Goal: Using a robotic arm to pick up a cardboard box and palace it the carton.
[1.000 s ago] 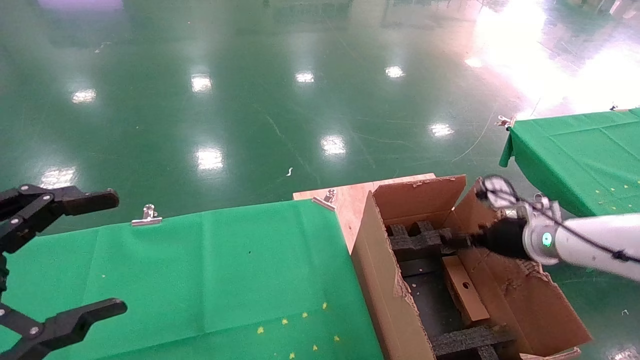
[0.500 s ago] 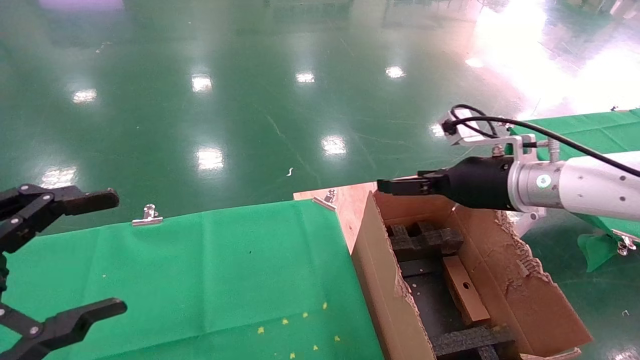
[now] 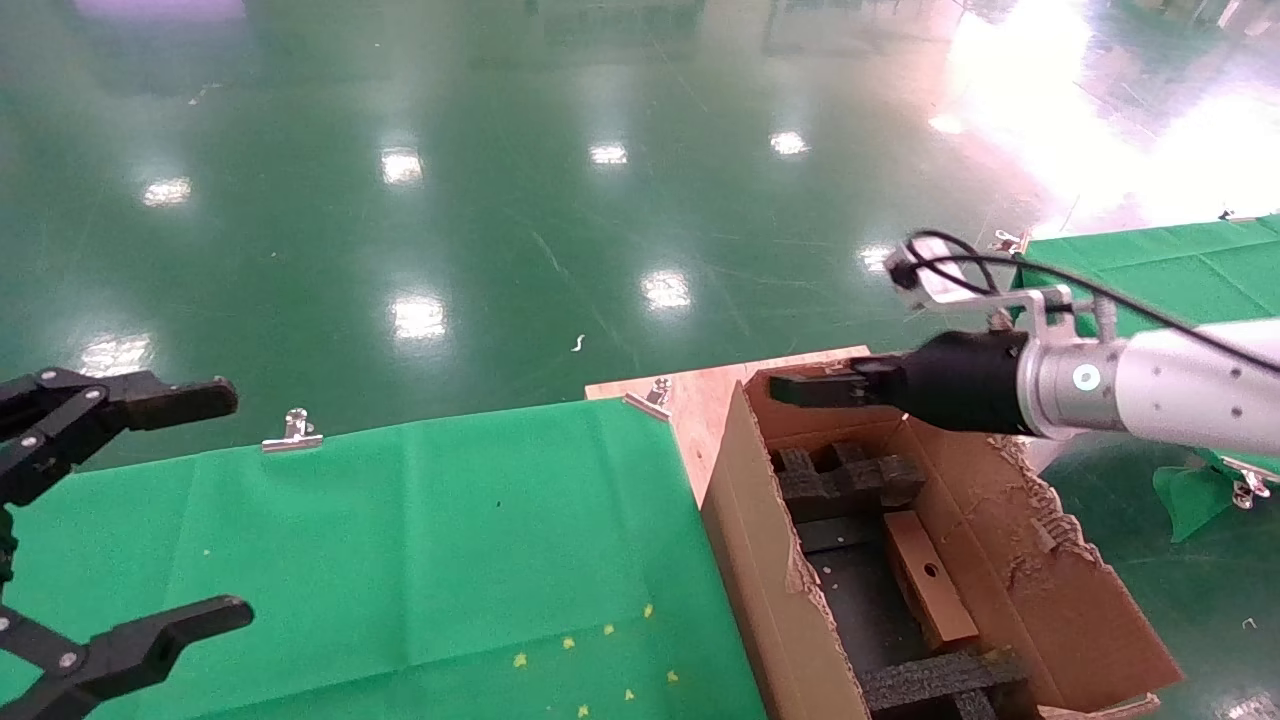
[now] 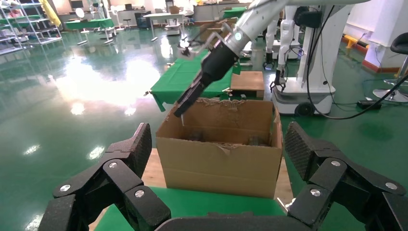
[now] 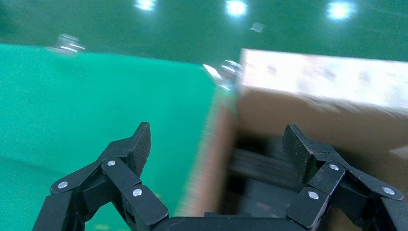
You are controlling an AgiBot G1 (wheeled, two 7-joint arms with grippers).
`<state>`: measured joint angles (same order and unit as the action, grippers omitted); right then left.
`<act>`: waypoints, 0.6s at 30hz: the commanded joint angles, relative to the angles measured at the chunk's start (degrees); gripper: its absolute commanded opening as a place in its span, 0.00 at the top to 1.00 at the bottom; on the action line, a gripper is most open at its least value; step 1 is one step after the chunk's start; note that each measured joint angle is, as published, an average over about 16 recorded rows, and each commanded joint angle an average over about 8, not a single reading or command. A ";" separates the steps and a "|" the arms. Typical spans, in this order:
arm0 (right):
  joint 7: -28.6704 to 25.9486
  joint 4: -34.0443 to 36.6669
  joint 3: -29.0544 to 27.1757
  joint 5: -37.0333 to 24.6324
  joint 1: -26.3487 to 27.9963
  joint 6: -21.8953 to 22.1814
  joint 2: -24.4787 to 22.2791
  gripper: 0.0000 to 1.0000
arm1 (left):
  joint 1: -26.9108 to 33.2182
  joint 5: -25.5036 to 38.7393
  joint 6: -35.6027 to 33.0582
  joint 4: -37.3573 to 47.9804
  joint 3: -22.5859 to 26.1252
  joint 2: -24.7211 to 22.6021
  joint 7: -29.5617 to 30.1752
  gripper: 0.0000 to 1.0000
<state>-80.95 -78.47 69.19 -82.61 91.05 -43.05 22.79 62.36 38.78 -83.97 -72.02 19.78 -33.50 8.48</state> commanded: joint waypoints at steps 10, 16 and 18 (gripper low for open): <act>12.19 0.86 -9.25 7.04 -5.15 -7.40 2.14 0.00 | 0.00 0.00 0.00 0.01 0.01 0.00 0.00 0.00; 19.62 1.38 -14.88 11.35 -8.27 -11.91 3.43 0.00 | 0.00 -0.01 0.00 0.01 0.01 0.00 -0.01 0.00; 22.07 1.55 -16.74 12.78 -9.30 -13.40 3.86 0.00 | 0.00 -0.01 0.00 0.01 0.01 0.00 -0.01 0.00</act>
<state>-58.87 -76.92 52.45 -69.82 81.75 -56.45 26.65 62.36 38.77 -83.96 -72.01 19.79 -33.50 8.47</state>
